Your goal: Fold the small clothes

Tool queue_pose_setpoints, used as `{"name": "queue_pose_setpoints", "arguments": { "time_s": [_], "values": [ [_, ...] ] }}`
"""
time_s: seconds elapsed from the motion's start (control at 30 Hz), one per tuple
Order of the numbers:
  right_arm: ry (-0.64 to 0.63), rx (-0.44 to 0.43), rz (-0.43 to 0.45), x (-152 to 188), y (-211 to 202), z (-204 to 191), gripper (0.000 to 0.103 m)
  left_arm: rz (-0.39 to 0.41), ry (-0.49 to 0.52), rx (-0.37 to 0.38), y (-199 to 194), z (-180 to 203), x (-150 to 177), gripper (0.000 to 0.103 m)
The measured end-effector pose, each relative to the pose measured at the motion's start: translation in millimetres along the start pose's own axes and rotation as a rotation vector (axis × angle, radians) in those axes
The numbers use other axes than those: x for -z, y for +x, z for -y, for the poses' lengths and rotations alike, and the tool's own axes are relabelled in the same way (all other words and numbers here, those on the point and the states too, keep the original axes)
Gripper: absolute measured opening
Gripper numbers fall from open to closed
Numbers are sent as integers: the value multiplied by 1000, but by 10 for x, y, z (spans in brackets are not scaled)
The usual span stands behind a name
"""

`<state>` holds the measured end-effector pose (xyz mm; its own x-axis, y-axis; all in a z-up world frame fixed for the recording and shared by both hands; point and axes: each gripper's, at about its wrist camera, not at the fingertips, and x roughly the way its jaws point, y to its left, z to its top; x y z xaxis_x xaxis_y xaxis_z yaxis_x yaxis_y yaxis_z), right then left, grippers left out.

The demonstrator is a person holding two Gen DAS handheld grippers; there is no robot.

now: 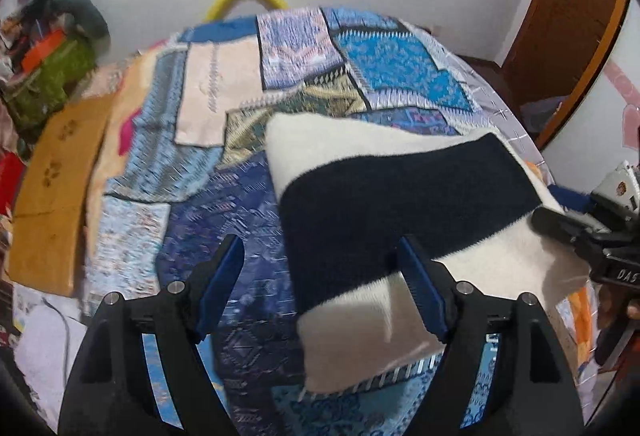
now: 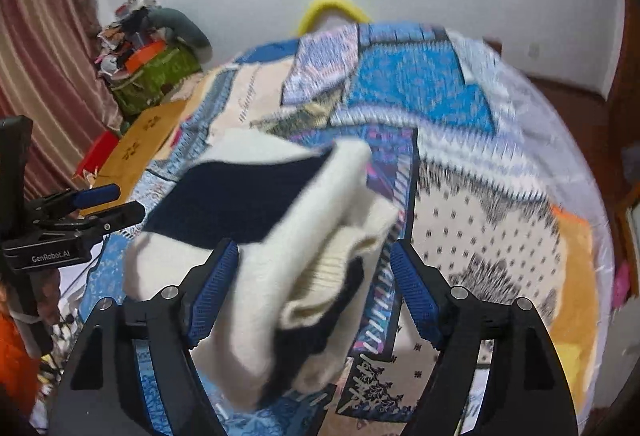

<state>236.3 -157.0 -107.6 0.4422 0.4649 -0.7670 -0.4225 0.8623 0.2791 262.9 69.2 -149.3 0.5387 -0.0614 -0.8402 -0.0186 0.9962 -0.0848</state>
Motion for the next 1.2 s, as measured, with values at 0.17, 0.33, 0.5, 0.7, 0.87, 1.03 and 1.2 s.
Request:
{"name": "queue_pose_setpoints", "arguments": {
  "time_s": [0.17, 0.33, 0.5, 0.7, 0.87, 1.03, 1.2],
  "values": [
    [85, -44, -51, 121, 149, 220, 85, -67, -74, 48, 266, -107, -10, 79],
    [112, -72, -70, 206, 228, 349, 94, -82, -98, 64, 403, -180, 15, 98],
    [220, -168, -122, 275, 357, 457, 96, -144, -230, 186, 584, -361, 56, 99],
    [259, -225, -145, 290, 440, 440, 96, -200, -340, 302, 732, -455, 81, 99],
    [289, -257, -149, 282, 519, 416, 96, -230, -393, 371, 815, -466, 65, 98],
    [276, -284, -150, 241, 556, 354, 87, -261, -396, 445, 874, -400, 29, 90],
    [270, -292, -144, 239, 536, 344, 74, -258, -390, 439, 861, -367, -3, 88]
  ]
}}
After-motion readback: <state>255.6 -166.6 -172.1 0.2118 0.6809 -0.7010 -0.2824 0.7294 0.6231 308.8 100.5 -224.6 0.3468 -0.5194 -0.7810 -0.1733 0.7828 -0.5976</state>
